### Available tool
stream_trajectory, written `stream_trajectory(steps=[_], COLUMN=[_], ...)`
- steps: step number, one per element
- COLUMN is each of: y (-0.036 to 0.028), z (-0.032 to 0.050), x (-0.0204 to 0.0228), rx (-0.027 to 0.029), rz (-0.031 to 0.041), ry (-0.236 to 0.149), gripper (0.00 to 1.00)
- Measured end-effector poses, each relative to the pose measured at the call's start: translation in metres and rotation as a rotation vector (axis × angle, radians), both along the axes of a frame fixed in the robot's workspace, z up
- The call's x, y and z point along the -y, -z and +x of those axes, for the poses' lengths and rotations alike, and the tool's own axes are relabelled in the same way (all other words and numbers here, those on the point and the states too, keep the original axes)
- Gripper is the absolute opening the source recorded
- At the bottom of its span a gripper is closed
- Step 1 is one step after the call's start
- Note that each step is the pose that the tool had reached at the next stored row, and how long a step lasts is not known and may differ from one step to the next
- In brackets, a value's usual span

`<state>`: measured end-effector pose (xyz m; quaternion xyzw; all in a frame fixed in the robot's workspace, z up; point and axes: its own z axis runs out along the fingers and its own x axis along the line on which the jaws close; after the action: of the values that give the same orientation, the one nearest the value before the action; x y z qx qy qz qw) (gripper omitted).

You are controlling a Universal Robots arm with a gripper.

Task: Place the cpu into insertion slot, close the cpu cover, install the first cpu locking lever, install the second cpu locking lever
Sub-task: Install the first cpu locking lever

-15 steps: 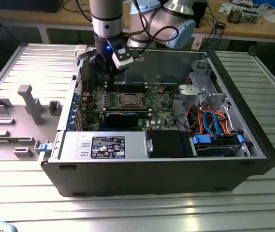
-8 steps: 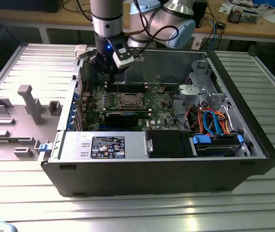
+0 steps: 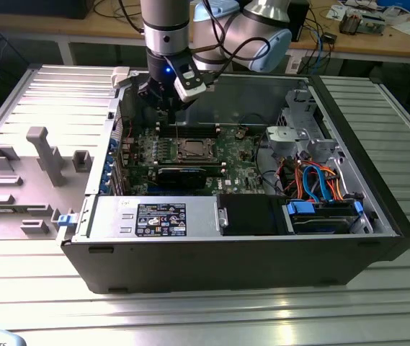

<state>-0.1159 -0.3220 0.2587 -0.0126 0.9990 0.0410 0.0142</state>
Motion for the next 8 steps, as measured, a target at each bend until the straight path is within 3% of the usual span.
stream_trajectory(steps=[8], y=[0.0000], z=[0.0007], x=[-0.0001], rx=[0.0000], rz=[0.0001], ry=[0.000], gripper=[0.11])
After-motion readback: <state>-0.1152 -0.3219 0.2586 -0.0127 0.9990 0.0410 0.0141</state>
